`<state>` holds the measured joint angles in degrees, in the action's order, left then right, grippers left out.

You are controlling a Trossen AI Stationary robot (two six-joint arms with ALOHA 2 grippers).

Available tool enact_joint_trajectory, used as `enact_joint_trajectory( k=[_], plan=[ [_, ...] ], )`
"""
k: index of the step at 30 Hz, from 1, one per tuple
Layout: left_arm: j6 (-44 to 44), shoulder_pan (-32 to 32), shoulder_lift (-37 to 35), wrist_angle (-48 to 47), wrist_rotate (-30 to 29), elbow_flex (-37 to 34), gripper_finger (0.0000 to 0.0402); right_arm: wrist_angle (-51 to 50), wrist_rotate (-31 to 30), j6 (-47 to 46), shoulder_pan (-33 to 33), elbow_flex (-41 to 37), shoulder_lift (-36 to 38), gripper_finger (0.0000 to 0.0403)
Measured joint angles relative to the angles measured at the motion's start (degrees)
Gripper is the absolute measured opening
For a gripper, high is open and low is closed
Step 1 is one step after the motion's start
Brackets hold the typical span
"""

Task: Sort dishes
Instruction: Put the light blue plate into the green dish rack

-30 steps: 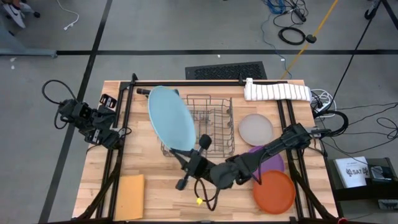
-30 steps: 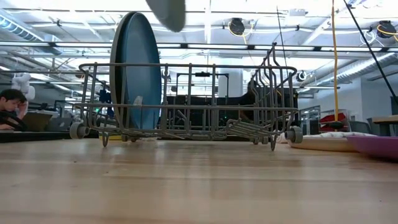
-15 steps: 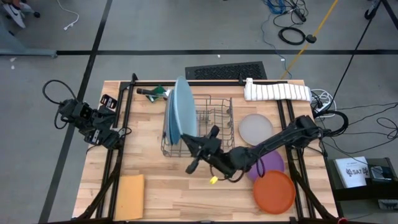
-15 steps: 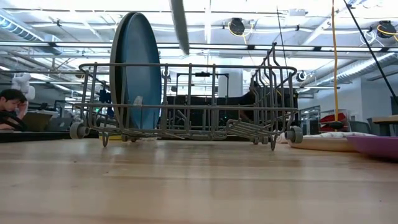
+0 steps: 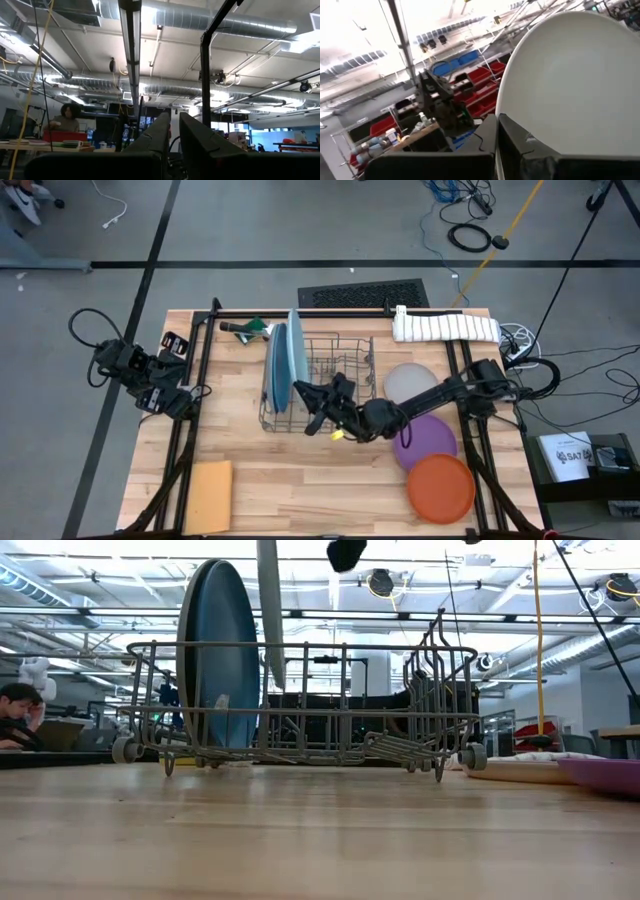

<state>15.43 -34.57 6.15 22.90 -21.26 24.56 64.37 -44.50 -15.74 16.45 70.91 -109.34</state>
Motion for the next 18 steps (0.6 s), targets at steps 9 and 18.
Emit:
enact_joint_trajectory(
  k=[9,18],
  plan=[
    [0.3,0.0,0.0,0.0,0.0,0.0,0.0045,9.4,1.4,-4.7,-1.1,-1.5,-4.5,0.0000],
    [0.3,0.0,0.0,0.0,-0.1,0.0,0.0045,19.1,3.0,-10.6,-2.6,-1.4,-10.2,0.0000]
  ],
)
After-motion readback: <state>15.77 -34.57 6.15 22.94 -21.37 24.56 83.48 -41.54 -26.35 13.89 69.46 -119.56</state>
